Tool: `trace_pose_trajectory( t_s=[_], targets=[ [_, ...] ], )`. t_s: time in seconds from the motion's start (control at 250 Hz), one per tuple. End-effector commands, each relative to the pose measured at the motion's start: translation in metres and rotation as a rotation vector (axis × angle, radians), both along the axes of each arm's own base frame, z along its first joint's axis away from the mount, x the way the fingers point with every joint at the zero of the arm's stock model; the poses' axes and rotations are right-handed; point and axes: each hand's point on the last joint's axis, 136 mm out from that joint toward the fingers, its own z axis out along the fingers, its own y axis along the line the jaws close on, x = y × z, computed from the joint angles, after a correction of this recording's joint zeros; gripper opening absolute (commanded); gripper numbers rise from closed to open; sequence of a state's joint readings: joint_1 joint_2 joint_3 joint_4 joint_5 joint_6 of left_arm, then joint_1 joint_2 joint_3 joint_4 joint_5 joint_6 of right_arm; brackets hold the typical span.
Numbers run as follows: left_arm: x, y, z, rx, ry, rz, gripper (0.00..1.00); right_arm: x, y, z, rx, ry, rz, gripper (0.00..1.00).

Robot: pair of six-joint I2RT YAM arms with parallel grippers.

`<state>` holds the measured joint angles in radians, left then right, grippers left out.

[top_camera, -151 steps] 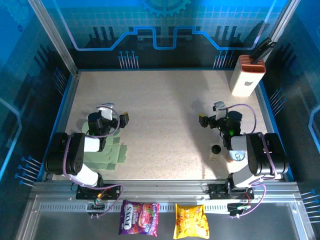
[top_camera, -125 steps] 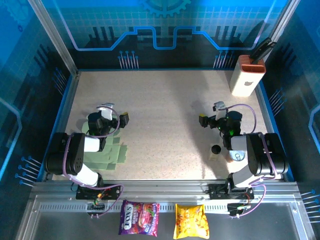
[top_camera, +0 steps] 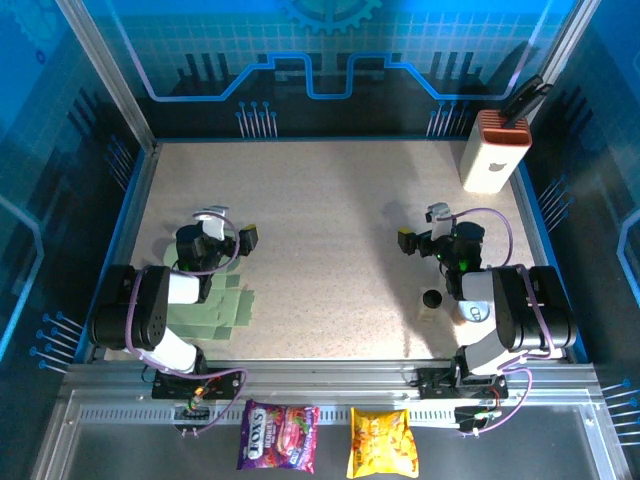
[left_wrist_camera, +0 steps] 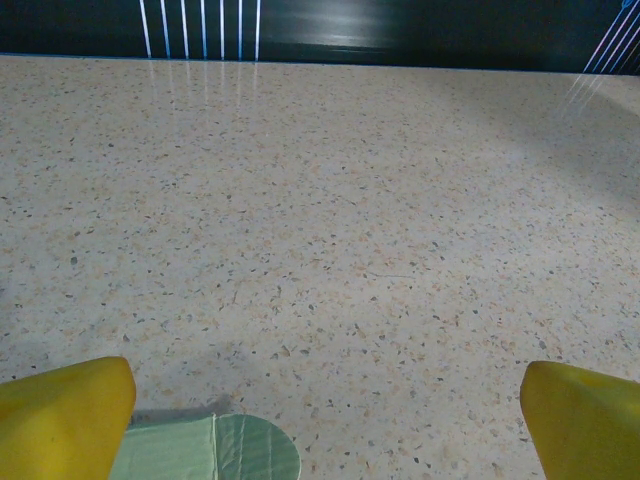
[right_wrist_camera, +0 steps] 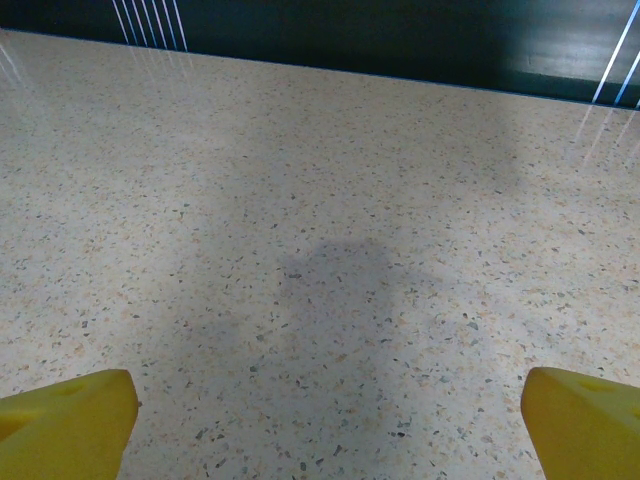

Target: Fold the paper box

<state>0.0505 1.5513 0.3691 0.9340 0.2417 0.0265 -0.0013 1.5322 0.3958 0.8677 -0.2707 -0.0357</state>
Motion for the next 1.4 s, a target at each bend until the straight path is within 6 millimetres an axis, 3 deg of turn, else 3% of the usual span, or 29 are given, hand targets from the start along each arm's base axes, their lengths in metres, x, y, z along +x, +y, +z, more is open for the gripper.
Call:
trace_pose_trajectory(
  t_s=[0.0,0.583,1.051,1.251,1.395],
  targets=[
    [-0.001,-0.001,0.005,0.004,-0.034,-0.022,1.00,0.001,-0.001,0.006,-0.008,-0.036,0.011,0.99],
    [0.000,0.005,0.003,0.008,-0.027,0.013,1.00,0.000,-0.001,0.006,-0.009,-0.037,0.012,0.99],
    [-0.008,0.019,0.032,-0.007,-0.003,0.124,1.00,-0.001,-0.006,0.025,-0.022,-0.029,-0.037,0.99],
    [-0.014,0.033,0.039,-0.091,0.103,0.262,1.00,0.003,-0.015,0.037,0.002,0.088,-0.111,0.99],
    [-0.024,0.037,0.050,-0.136,0.183,0.316,1.00,0.003,-0.009,0.046,0.063,0.234,-0.125,0.99]
  ],
)
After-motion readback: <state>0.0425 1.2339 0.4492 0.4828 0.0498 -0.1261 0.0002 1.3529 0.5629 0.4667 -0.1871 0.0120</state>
